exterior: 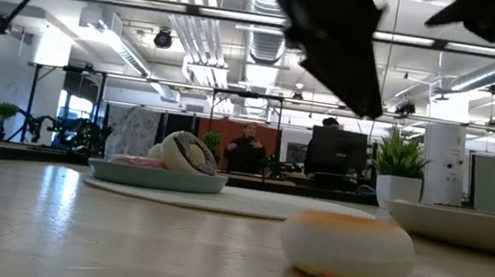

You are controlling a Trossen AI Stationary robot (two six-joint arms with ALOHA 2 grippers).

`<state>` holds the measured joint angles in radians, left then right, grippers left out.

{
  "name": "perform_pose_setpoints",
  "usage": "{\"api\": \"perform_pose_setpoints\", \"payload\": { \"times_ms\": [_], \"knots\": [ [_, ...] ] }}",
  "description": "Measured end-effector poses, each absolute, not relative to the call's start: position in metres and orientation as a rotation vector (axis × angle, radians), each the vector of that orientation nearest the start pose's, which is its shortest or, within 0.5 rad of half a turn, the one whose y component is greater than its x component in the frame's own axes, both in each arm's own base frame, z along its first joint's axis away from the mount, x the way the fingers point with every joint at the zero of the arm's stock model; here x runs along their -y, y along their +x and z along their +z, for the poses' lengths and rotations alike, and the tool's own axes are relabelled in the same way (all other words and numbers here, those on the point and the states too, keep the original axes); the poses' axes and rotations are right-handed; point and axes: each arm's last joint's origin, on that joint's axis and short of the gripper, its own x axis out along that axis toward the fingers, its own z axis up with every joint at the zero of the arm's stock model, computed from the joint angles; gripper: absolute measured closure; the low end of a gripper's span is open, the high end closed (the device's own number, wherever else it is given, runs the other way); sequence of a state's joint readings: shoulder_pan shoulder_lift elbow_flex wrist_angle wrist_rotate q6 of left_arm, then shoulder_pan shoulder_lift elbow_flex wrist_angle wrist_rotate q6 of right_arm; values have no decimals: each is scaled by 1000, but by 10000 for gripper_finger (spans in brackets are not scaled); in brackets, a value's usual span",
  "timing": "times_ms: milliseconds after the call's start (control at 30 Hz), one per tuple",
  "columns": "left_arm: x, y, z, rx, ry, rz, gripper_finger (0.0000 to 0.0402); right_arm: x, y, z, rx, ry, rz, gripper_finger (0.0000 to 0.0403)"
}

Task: Pick & Place donuts
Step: Put the small yellow donut on the brown plate

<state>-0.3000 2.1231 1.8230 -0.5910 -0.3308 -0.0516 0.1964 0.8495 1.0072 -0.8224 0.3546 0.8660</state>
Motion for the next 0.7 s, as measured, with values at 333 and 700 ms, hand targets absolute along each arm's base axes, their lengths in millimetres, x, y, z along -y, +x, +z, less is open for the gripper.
{"api": "perform_pose_setpoints", "payload": {
  "times_ms": [333, 700],
  "knots": [
    [201, 411, 221, -873, 369, -2, 244, -26, 164, 332, -608, 580, -374, 227],
    [249, 382, 209, -816, 277, -12, 248, -37, 163, 325, -687, 515, -323, 227]
  ]
}}
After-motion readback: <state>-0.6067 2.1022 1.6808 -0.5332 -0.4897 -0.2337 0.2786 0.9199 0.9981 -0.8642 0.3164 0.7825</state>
